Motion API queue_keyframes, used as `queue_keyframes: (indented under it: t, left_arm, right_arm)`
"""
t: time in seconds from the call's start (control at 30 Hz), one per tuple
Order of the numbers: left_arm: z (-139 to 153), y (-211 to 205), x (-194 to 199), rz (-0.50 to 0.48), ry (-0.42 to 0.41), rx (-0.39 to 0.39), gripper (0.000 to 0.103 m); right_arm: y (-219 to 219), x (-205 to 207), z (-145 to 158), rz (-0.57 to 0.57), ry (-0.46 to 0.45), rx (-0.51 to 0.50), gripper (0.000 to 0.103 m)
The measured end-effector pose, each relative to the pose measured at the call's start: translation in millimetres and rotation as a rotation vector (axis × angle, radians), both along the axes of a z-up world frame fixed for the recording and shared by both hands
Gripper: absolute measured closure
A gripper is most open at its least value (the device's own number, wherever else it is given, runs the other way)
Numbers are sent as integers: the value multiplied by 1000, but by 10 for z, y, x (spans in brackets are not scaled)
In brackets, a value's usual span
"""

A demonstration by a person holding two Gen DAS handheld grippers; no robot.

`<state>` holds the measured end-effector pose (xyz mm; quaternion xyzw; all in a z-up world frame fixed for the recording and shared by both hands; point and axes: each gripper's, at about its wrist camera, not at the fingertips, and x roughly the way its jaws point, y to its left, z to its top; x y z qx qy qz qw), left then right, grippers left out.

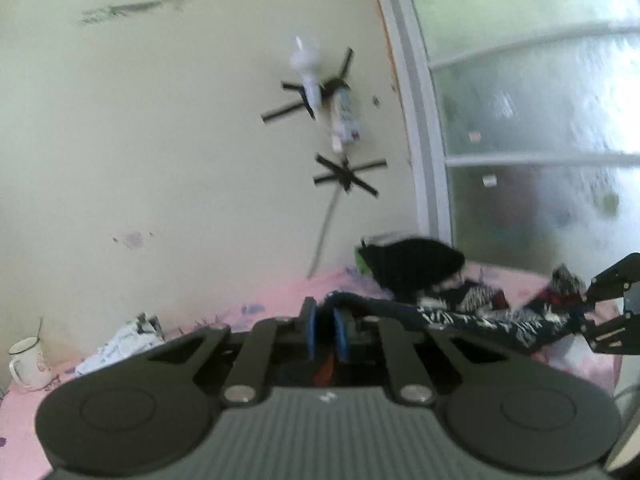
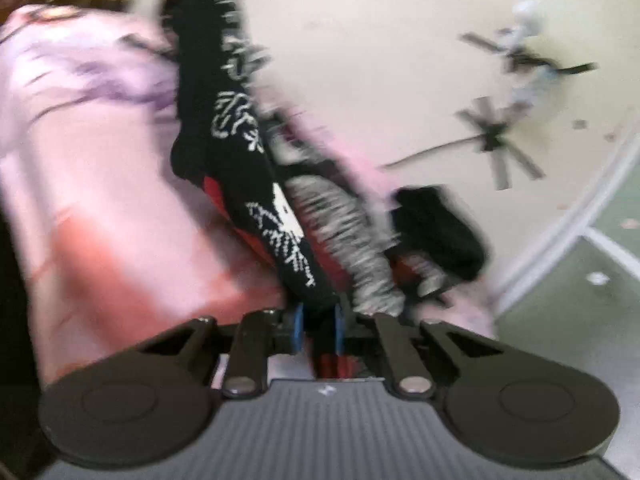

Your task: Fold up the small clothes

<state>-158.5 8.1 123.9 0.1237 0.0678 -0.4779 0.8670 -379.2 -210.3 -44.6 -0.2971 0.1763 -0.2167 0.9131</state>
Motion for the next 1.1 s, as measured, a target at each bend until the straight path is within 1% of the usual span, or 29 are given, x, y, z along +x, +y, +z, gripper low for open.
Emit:
queue_keyframes:
  t: [0.03,0.1,0.13,0.23,0.27,0.37,0.43,0.5,0.57,0.6,0.67,0.73,0.83,0.93,1.0,1.07,1.1]
  left_arm:
    - [39,20,-33,18,-8,-14,94]
    - [182,89,-60,50,-27,-50,94]
    - [288,146,-67,61,-35,-81,94]
    - [701,368,-110,79,-55,-207,95]
    - [850,445,-151,84,-77,-248,95]
    - [1331,625,-357,127,-188,-346,95]
    - [1640,704,-489,149,-261,-391,95]
    - [1906,726,-567,171,-335,-408,95]
    - [2100,664,-567,209,-391,-395,95]
    - [2166,617,-519,222,-398,-384,95]
    - [2237,495,-363,246,-383,-349,95]
    - [2200,334,-145,271,-356,-302,95]
    - [1981,115,284,297,-293,-229,95]
    - [1627,-199,836,318,-197,-140,95]
    - [1338,-527,1255,341,-146,-67,94]
    - [1023,-970,1751,368,-74,1,94]
    - [850,-1221,2017,385,-29,34,91]
  right_arm:
    - [6,1,93,-18,-62,-7,103]
    - [59,-74,408,-28,-218,-8,103]
    - [88,-128,596,-22,-291,-6,103]
    - [199,-335,1228,9,-498,-8,103]
    - [260,-424,1455,27,-565,-14,103]
    - [448,-648,2019,87,-713,-51,103]
    - [563,-758,2336,126,-779,-71,103]
    - [668,-806,2572,140,-817,-105,103]
    - [730,-789,2775,151,-826,-129,103]
    - [745,-766,2840,158,-825,-132,103]
    - [689,-662,2967,172,-811,-123,103]
    - [658,-567,3005,185,-788,-99,103]
    - [449,-304,3006,202,-747,-32,103]
    - [177,100,2897,193,-665,57,103]
    - [-92,511,2739,164,-586,114,103]
    - [-399,980,2526,117,-514,167,103]
    - [-602,1280,2405,81,-486,204,102]
